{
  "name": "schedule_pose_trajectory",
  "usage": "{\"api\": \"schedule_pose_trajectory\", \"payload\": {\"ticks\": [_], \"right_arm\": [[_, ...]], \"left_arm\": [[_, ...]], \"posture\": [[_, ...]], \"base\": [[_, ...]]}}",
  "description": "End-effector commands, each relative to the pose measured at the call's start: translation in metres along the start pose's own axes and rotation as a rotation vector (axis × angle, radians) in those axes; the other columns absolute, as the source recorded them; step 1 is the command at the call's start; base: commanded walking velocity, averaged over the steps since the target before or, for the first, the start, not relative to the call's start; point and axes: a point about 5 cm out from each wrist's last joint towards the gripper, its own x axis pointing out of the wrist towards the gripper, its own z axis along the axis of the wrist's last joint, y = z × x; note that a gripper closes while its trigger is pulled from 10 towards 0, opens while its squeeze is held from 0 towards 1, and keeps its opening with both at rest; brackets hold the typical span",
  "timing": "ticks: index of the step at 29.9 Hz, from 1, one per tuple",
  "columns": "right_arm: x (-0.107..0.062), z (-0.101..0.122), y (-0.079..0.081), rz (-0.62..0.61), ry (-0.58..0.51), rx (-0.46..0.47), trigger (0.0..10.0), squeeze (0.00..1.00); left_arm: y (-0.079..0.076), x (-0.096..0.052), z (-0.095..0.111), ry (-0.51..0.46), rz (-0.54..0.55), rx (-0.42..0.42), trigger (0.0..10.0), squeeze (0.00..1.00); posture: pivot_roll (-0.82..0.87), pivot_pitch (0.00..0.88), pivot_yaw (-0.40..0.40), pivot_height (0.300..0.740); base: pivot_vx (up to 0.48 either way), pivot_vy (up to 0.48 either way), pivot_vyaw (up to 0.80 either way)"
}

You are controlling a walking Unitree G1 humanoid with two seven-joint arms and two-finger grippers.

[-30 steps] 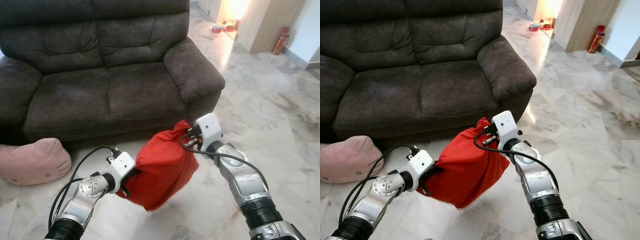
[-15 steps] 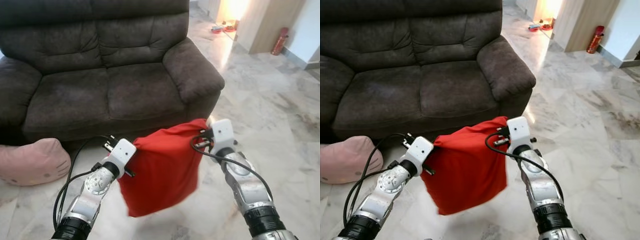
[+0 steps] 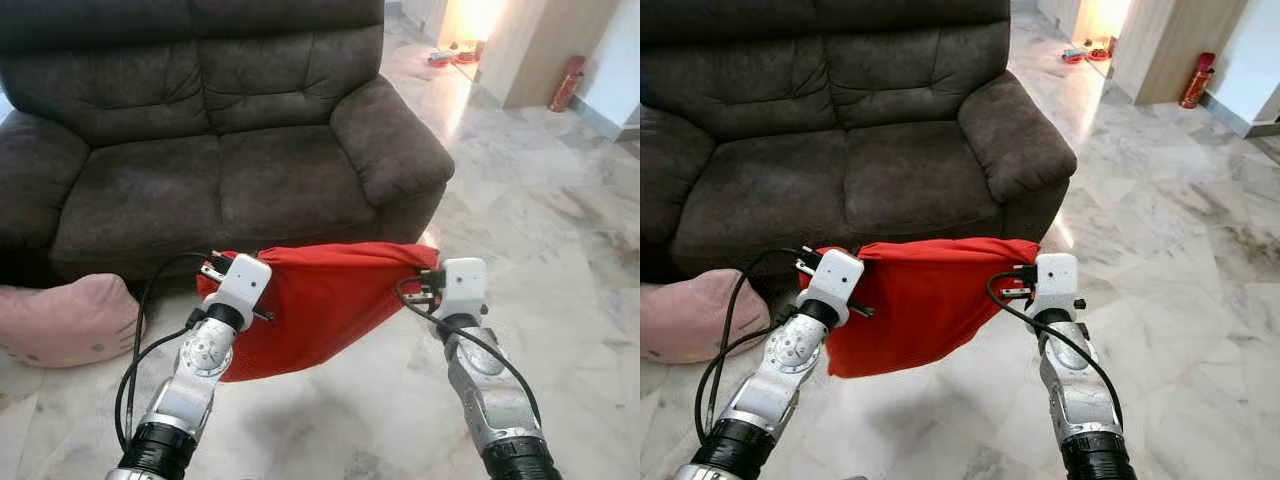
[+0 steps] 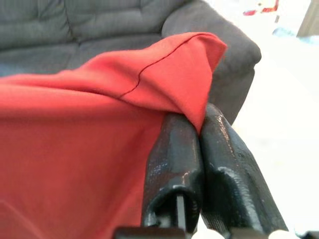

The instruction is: Move the pillow to the sofa from floor

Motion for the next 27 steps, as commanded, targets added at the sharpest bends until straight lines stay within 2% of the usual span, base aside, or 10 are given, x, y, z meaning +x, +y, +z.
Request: {"api": "schedule_pose_trajectory", "payload": {"ticks": [1,7,16,27], "right_arm": [[0.0010,0.0162,-0.0069,-0.044,-0.082,0.019,10.0,0.00],[0.0018,0.0202,-0.0042,-0.061,-0.112,0.029,10.0,0.00],[-0.0031,0.0168,-0.0021,-0.071,-0.116,0.041,10.0,0.00],[-0.0014,0.0176,-0.0011,-0.074,-0.121,0.040,10.0,0.00]], "left_arm": [[0.0212,0.0085,0.0314,-0.150,0.120,-0.013,10.0,0.00],[0.0256,0.0082,0.0345,-0.172,0.163,-0.035,10.0,0.00],[0.0307,0.0097,0.0412,-0.199,0.188,-0.035,10.0,0.00],[0.0243,0.0123,0.0406,-0.193,0.150,-0.045,10.0,0.00]], "posture": [[0.11,0.069,-0.008,0.740],[0.10,0.073,-0.009,0.740],[0.10,0.077,0.002,0.740],[0.10,0.053,0.007,0.740]], "base": [[0.000,0.000,0.00],[0.000,0.000,0.00],[0.270,0.000,0.00],[0.281,0.000,0.00]]}}
